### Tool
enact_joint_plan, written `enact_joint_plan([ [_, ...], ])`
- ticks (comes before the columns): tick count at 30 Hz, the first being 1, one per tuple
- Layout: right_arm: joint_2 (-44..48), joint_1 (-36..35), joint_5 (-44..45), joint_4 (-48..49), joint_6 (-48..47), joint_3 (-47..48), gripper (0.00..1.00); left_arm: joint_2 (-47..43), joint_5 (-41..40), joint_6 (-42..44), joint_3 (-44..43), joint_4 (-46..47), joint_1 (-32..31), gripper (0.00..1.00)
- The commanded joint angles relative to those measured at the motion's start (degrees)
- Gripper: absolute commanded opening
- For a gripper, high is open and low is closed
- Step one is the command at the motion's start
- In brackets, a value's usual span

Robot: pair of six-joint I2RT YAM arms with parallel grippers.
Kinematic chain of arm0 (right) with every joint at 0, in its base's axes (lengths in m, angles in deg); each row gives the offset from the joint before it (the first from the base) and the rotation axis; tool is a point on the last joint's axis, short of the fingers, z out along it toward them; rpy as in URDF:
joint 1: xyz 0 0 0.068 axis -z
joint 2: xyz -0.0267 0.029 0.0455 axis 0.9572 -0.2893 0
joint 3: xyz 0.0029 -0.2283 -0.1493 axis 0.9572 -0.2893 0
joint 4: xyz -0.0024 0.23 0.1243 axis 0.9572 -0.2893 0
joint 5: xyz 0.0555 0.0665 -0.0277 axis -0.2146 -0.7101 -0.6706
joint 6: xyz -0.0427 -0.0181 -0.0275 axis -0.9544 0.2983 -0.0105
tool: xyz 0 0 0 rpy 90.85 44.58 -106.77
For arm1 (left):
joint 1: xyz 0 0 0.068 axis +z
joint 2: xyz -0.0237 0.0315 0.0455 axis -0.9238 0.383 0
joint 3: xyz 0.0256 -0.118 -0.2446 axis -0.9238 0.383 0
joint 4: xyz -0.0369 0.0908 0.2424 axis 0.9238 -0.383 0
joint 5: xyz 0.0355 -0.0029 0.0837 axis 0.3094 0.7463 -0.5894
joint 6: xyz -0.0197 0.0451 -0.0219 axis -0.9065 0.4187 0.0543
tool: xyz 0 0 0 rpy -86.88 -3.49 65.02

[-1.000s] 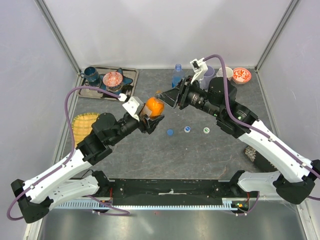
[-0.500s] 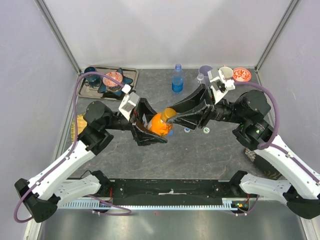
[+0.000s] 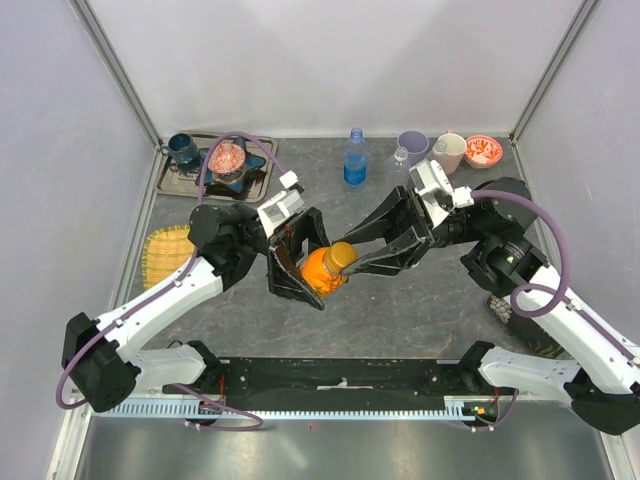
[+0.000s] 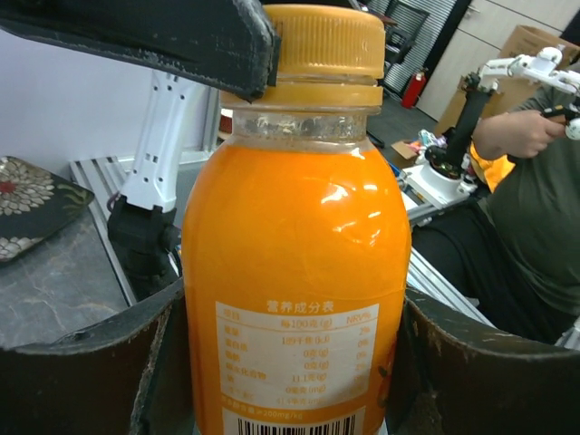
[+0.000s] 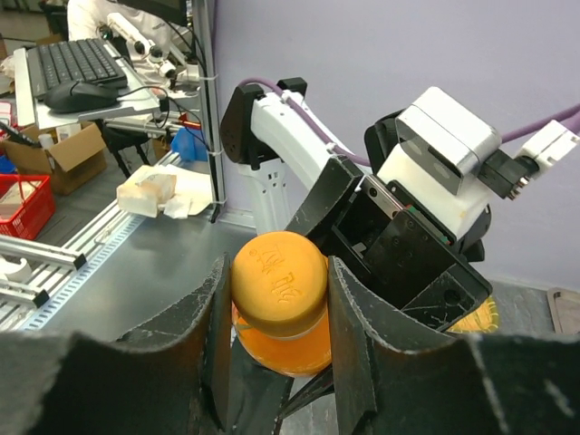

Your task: Unscrew the bottle caps

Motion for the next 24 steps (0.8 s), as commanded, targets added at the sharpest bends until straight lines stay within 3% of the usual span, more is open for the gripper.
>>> enact_joint_plan([
  [1, -2.79, -1.61, -9.24, -7.0, 1.39, -2.91, 0.0, 1.82, -0.87, -5.78, -0.04, 6.6, -0.37, 0.39],
  [3, -2.35, -1.61, -6.36, -7.52, 1.22, -2.57, 0.05, 1.12, -1.04, -3.42, 0.22, 3.98, -0.02, 0.38],
  [4, -2.09, -1.44, -5.03, -7.87, 1.48, -2.3, 0.15, 0.77, -1.57, 1.3, 0.31, -2.13, 0.16, 0.38],
  [5, -1.48, -1.09, -3.28, -8.05, 2.35, -1.6, 0.34, -0.98, -2.18, 4.74, 0.13, -6.19, 0.34, 0.38],
  [6, -1.04, -0.91, -1.52, -8.31, 2.71, -1.25, 0.46, -2.04, -3.32, 9.21, -0.13, -12.84, 0.6, 0.38],
  [7, -0.42, -0.65, 4.33, -8.32, 2.89, -0.9, 0.56, -3.27, -4.98, 20.22, -0.74, -19.78, 0.6, 0.38],
  [8, 0.71, -0.3, 7.52, -10.84, 2.89, 0.15, 0.7, -4.41, -8.92, 24.94, -2.14, -32.73, 0.51, 0.38],
  [10, 1.34, -0.21, 17.15, -13.92, 1.66, 2.0, 0.82, -7.14, -15.85, 34.24, -2.77, -40.12, 0.51, 0.38],
  [12, 1.17, -0.03, 23.16, -17.97, 0.96, 5.33, 0.86, -8.89, -19.66, 37.45, -2.94, -46.47, 0.51, 0.38],
  [16, 0.29, -0.03, 31.53, -21.76, 1.56, 9.91, 0.92, -10.92, -29.75, 42.29, -2.07, -50.17, 0.51, 0.38],
  [24, -1.38, -0.03, 46.63, -23.34, 9.2, 14.49, 0.95, -12.42, -52.08, 48.1, -1.8, -57.03, -0.8, 0.38],
])
